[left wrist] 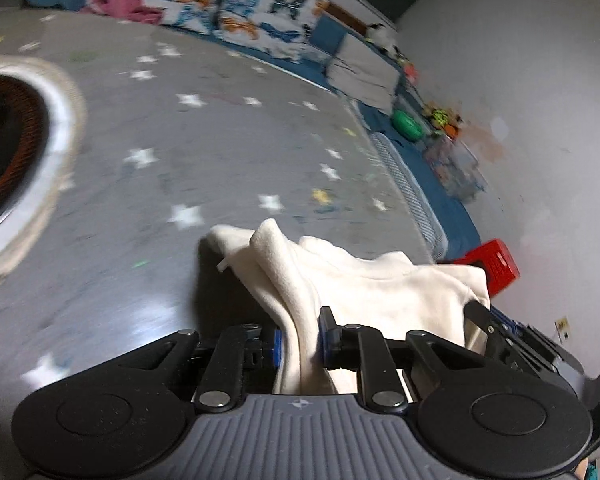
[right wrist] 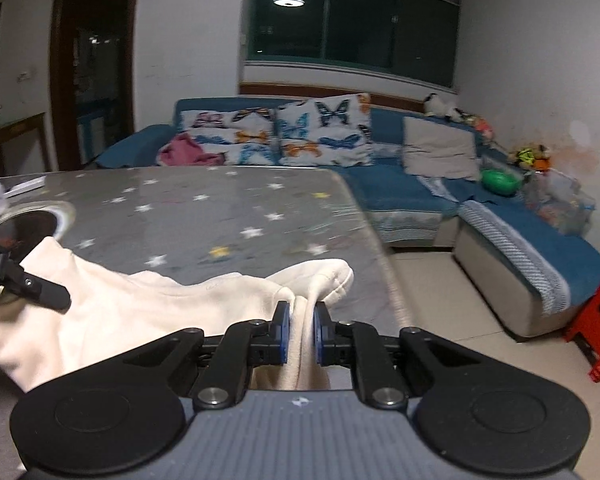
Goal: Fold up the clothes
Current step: 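Lower the folded sweatshirt onto the table with both grippers and release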
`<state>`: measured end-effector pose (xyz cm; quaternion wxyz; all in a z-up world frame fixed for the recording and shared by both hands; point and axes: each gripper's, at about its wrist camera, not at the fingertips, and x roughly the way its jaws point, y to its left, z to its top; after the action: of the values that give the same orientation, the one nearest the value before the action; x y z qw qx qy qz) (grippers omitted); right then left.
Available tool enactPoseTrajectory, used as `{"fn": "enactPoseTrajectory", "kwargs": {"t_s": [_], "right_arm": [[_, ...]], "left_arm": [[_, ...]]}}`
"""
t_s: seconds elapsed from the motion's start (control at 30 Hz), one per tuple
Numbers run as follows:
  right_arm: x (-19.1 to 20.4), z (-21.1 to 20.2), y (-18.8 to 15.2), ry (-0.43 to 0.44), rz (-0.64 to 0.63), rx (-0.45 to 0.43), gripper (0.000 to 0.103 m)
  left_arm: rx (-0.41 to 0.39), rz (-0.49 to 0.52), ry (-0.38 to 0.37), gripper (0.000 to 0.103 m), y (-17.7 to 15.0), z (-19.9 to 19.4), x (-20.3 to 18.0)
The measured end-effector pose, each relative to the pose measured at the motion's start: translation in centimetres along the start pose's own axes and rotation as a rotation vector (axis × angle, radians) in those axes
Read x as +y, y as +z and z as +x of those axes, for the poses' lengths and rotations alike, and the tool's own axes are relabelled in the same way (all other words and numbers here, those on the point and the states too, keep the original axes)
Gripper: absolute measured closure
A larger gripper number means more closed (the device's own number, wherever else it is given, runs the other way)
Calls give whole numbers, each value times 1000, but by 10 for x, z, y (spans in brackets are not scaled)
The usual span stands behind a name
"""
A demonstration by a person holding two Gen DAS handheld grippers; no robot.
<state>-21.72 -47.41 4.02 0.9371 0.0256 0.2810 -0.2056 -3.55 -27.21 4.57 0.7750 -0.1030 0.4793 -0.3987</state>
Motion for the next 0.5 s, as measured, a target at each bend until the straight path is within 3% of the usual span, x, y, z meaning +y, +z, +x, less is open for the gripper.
{"fn": "enactPoseTrajectory", "kwargs": {"t_s": [0.3,0.5], "right_arm": [[-34,34,-10,-94,31,39,92],[-38,45,-17,-119,26,67,89]], "left_arm": [[26,82,37,84,3,47,-24],[19,124,106,66,5,50,-17]]}}
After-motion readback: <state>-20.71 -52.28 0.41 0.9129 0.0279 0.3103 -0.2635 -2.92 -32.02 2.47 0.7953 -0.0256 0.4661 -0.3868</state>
